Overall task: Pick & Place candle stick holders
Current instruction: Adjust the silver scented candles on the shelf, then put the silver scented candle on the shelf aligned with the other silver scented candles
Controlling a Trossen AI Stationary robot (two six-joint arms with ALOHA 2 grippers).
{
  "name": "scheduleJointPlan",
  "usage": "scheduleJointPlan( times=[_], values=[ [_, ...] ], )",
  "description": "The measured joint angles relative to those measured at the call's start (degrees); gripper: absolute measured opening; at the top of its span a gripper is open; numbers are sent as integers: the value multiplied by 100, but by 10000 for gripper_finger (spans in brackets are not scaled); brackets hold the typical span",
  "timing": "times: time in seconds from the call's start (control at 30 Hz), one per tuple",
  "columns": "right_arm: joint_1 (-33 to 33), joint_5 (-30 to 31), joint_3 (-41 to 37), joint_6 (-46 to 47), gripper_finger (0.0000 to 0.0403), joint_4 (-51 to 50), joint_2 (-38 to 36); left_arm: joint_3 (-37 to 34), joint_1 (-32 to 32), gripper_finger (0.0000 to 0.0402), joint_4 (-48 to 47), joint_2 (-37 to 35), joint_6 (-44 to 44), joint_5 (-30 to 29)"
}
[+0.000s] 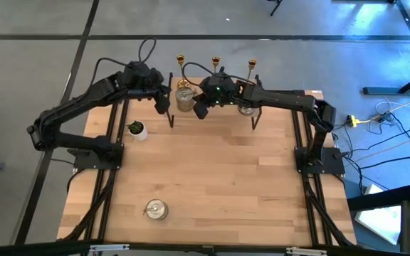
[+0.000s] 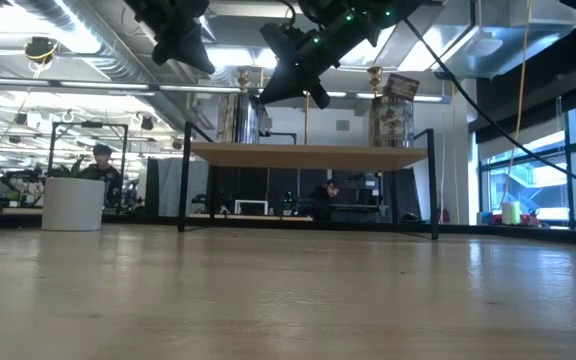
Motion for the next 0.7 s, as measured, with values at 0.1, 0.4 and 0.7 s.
scheduleJointPlan(
  times=[0.1,0.4,0.7],
  values=[
    [2,0,0,12,0,15,0,0,37,2,-2,-27,1,0],
    [7,-2,0,36,0,56,86,0,36,2,-13,-22,-6,50],
    [70,4,816,-385,0,-803,103,0,36,2,144,-218,-101,52]
  ],
)
